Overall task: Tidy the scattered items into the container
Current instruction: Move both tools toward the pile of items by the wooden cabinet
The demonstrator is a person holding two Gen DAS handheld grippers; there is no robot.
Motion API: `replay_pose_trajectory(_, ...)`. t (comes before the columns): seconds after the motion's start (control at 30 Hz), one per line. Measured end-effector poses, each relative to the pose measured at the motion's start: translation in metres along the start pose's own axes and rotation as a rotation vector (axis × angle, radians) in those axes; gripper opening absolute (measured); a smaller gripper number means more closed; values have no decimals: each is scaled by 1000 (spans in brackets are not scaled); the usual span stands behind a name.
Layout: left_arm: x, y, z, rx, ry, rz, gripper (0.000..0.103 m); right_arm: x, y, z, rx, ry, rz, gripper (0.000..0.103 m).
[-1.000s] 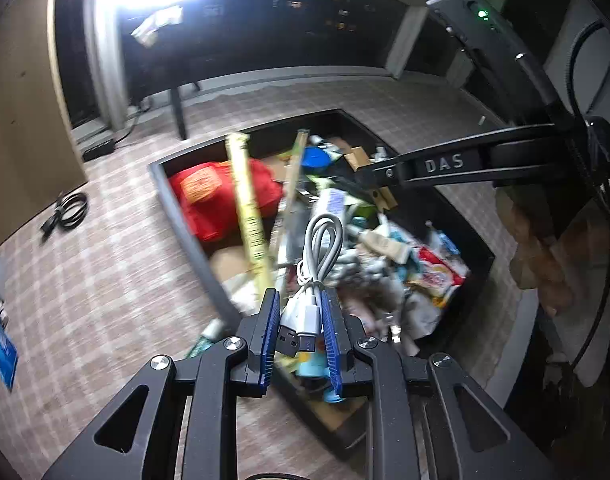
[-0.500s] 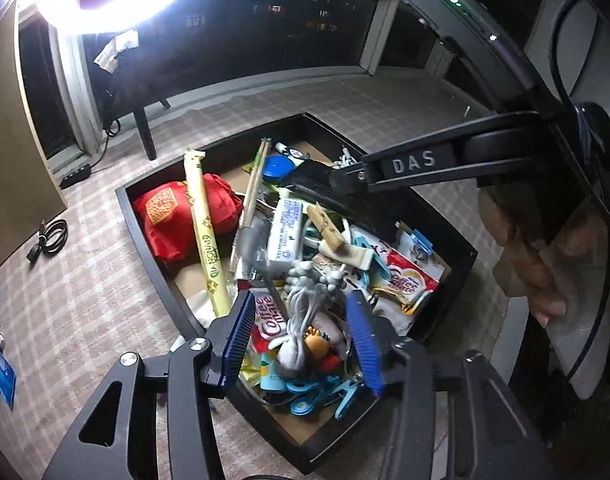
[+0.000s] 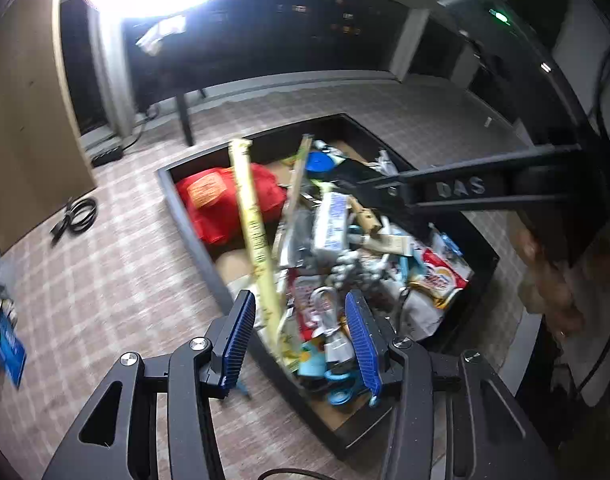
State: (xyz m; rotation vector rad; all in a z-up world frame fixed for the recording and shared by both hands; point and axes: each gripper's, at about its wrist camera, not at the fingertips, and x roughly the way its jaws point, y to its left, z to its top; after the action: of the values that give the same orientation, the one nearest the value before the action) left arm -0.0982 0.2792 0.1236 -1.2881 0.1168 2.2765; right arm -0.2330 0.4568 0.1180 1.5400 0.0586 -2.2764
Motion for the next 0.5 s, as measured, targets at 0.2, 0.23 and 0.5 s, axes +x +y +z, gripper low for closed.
replay_pose_trajectory(0.2,-17,41,-17,-101,3,57,45,3,23,-6,-32,15,24,24)
replay_pose_trajectory(0.23,-21,49,-21,-120,1,72,45,3,28,-7,-41,19,26,24)
replay_pose_trajectory(0.5,-60,120,-59,-262,-4,163,45,-1,77,-16,-88,14,45,33)
